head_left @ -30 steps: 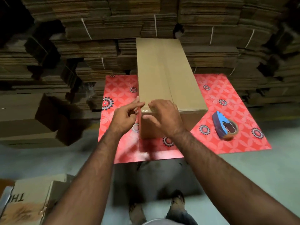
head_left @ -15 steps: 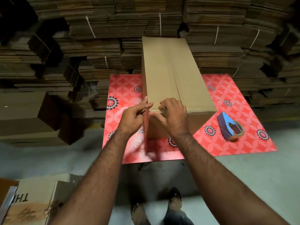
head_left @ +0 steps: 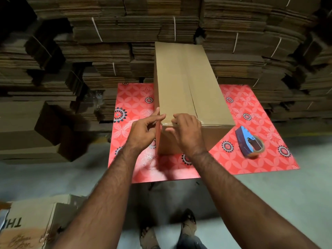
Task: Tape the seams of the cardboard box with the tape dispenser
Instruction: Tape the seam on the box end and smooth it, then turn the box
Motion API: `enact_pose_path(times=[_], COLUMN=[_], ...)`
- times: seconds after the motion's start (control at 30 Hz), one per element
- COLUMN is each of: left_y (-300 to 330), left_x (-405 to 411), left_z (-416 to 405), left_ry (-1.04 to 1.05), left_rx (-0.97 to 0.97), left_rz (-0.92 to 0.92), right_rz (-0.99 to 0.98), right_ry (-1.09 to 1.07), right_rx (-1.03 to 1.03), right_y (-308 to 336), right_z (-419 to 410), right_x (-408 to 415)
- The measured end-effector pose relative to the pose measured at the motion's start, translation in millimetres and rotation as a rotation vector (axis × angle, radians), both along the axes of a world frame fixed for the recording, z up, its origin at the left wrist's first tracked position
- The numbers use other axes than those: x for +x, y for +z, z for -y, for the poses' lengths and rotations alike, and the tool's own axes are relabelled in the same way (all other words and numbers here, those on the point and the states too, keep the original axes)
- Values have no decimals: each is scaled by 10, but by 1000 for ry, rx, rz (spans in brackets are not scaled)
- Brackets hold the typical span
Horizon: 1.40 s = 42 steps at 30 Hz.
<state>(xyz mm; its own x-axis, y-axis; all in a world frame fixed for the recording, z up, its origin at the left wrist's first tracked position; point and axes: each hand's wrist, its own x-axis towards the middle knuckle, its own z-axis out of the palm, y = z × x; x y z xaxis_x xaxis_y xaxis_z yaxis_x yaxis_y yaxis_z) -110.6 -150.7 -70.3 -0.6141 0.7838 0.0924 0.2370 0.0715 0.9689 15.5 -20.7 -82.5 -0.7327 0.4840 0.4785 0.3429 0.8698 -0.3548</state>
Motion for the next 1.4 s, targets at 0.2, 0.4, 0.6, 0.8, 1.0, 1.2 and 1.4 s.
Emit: enact_pose_path(times=[0.2,0.4,0.6,0.8,1.0,1.2,1.4], left_y=[-13,-94,12,30,56,70,-67], left_x=[43,176,129,115,95,444,443], left_z=[-32,-110,-108,-119,-70,-261,-305], left_ry=[75,162,120,136,42,-27,52], left_rx=[-27,10,-79,-109,-124,-187,-137], left_rz=[-324,-420,-448,-501,-626,-983,-1110], right_rz=[-47,-18,-17,-75,-102,257,236], right_ry=[-74,-54,44,74,141,6,-17], right_rx=[-41,15,-32,-55,-249,78,281], right_y=[213,18,125,170,123,148,101], right_z=[-258,-396,-450,-535,-623,-201,-437], right_x=[214,380,471,479,588,644,760])
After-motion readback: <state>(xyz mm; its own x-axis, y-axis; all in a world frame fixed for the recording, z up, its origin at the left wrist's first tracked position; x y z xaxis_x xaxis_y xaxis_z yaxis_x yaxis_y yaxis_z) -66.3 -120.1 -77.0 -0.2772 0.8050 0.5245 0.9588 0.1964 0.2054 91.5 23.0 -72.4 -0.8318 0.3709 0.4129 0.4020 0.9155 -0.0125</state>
